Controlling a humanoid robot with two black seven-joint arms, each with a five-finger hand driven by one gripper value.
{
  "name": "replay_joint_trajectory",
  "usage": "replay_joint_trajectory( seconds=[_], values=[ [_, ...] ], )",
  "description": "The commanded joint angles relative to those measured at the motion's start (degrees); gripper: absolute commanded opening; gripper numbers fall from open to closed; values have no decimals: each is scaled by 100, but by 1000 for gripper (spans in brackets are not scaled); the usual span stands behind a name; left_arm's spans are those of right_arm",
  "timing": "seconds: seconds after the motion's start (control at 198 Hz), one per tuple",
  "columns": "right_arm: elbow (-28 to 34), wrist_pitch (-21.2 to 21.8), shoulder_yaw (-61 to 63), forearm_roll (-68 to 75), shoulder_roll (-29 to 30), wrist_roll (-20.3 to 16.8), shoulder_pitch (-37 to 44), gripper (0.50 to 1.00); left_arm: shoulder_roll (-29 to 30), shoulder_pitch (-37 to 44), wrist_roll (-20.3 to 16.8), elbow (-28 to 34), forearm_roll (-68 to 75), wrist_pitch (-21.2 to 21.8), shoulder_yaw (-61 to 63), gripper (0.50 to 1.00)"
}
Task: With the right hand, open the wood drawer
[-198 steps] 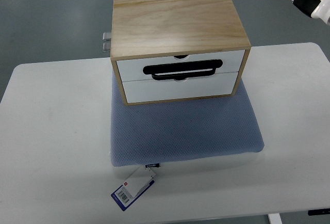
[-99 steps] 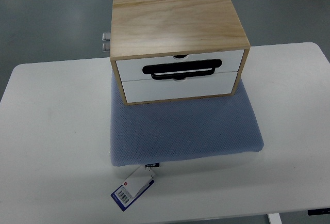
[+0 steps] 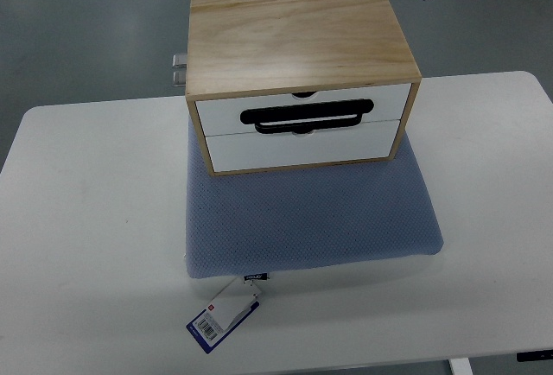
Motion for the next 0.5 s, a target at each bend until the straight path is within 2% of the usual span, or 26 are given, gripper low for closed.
replay_joint_trajectory(
  seconds=[0.0,0.4,0.496],
  values=[
    [1,0,-133,-27,66,-204,109,944,0,1,0,4,-8,1,-9,1000],
    [-8,0,-230,535,66,-240,302,944,0,1,0,4,-17,10,-9,1000],
    [-8,0,-238,553,74,-344,285,944,0,1,0,4,-17,10,-9,1000]
  ],
)
